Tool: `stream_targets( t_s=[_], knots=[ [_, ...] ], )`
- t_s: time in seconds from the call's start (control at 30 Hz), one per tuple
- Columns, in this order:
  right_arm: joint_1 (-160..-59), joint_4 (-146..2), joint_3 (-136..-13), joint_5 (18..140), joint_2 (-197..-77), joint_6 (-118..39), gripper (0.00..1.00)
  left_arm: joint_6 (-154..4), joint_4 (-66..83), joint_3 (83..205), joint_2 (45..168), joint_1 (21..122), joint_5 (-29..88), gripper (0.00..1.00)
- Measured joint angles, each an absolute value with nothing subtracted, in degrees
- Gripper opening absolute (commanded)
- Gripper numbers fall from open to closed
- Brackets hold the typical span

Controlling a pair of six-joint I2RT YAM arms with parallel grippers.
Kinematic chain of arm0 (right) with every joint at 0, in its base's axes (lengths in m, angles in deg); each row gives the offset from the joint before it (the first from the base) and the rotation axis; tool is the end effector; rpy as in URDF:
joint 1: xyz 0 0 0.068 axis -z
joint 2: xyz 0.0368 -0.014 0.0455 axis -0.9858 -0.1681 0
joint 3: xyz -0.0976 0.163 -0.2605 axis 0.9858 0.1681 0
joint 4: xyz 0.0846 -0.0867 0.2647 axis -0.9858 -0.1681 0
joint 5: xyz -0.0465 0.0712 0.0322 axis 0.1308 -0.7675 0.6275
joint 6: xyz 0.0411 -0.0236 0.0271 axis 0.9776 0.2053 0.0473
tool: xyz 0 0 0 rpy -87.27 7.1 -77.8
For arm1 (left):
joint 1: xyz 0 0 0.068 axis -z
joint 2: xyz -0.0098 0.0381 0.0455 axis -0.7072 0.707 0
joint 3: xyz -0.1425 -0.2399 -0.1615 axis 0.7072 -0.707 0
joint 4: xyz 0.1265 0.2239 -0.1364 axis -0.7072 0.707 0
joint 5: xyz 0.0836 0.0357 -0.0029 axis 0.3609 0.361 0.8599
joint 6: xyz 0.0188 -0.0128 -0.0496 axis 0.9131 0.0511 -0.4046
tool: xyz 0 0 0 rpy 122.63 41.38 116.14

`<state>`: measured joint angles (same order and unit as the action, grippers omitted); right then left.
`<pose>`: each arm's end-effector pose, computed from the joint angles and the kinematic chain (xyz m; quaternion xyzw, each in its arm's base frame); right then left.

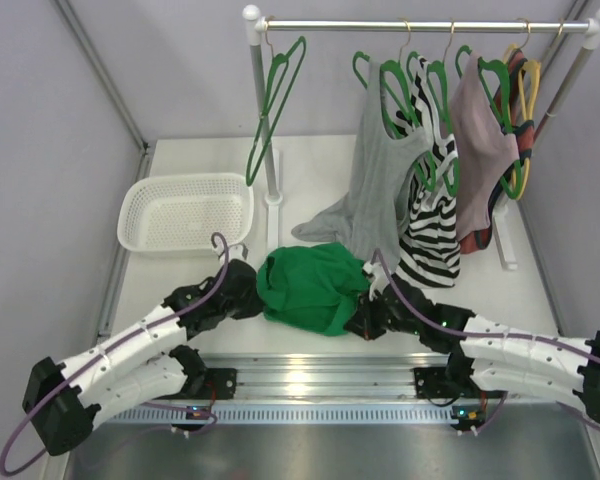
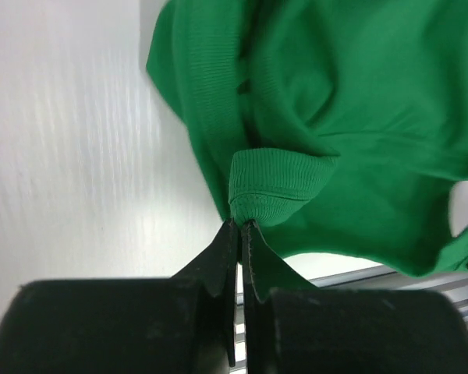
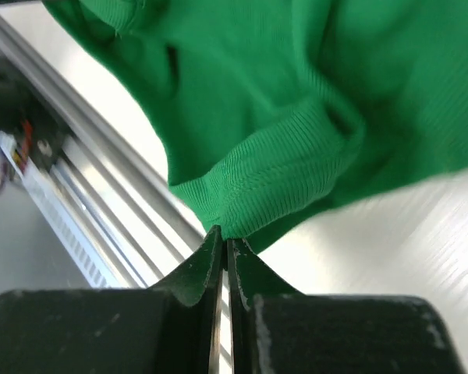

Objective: Place the tank top on the hanger

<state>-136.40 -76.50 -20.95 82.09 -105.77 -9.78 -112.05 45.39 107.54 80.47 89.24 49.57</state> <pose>0.0999 0.1538 0.2201 -0.1692 0.8596 0.3704 0.3087 0.1276 -0.1137 0.2619 -0.0708 0.9296 -0.1843 0.3113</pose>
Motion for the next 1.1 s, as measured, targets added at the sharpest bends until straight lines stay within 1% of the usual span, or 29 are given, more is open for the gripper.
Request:
stream_targets(
  t_s=[0.07, 0.13, 0.17, 0.23, 0.27, 0.3, 0.33, 0.37, 0.4, 0.43, 0.47, 0.53, 0.57, 0.8, 0.93, 1.0, 1.1],
  knots=[
    [-140.0, -75.2, -17.1, 83.1, -105.9, -6.4, 0.01, -114.3, 44.4, 103.2, 80.8, 90.4, 48.7, 0.00],
    [-142.8, -74.1, -15.9, 84.0, -106.5, -3.8, 0.05, -116.3, 43.6, 101.2, 81.2, 91.6, 48.3, 0.00],
    [-143.6, -73.4, -15.9, 84.5, -106.7, -3.0, 0.09, -117.1, 42.9, 100.8, 81.2, 92.0, 48.3, 0.03],
    [-145.1, -71.9, -16.0, 86.2, -106.8, -1.6, 0.14, -118.2, 41.8, 100.7, 80.9, 92.6, 48.4, 0.09],
    [-145.5, -71.9, -16.0, 86.8, -106.8, -1.0, 0.20, -118.8, 41.2, 100.7, 80.7, 92.9, 48.5, 0.13],
    [-145.8, -72.1, -16.0, 87.5, -106.8, -0.6, 0.23, -119.3, 40.9, 100.7, 80.2, 93.1, 48.8, 0.19],
    [-146.0, -72.5, -16.0, 88.3, -106.8, -0.3, 0.25, -119.6, 40.9, 100.7, 79.7, 93.2, 49.0, 0.21],
    [-146.2, -73.2, -16.1, 89.1, -106.6, -0.1, 0.30, -120.0, 41.0, 100.7, 79.1, 93.3, 49.3, 0.23],
    [-146.2, -74.8, -16.5, 89.8, -106.4, 0.3, 0.33, -120.5, 41.1, 100.7, 78.4, 93.3, 49.7, 0.25],
    [-146.3, -76.0, -16.8, 90.4, -106.0, 0.2, 0.34, -120.8, 41.6, 100.8, 77.7, 93.3, 50.3, 0.26],
    [-146.3, -77.8, -17.5, 91.2, -105.6, 0.3, 0.39, -121.2, 42.4, 101.1, 77.0, 93.3, 50.9, 0.26],
    [-146.3, -80.9, -19.1, 92.6, -104.8, 0.2, 0.43, -122.5, 44.1, 101.7, 75.8, 93.4, 52.4, 0.26],
    [-146.3, -82.4, -20.0, 93.1, -104.4, 0.2, 0.47, -123.2, 45.3, 102.1, 75.1, 93.4, 53.3, 0.27],
    [-146.6, -90.4, -26.1, 95.9, -101.9, -0.2, 0.51, -126.0, 49.1, 102.7, 69.9, 93.5, 56.0, 0.31],
    [-146.7, -95.7, -33.0, 98.0, -102.6, -2.2, 0.54, -125.3, 49.8, 104.5, 69.7, 93.5, 56.7, 0.31],
    [-146.5, -100.5, -40.9, 100.2, -106.1, -4.7, 0.56, -124.6, 50.6, 106.2, 69.7, 93.5, 57.1, 0.31],
    [-144.6, -104.5, -58.3, 102.6, -115.0, -9.4, 0.61, -123.2, 51.0, 109.2, 69.7, 93.5, 57.8, 0.32]
  ],
)
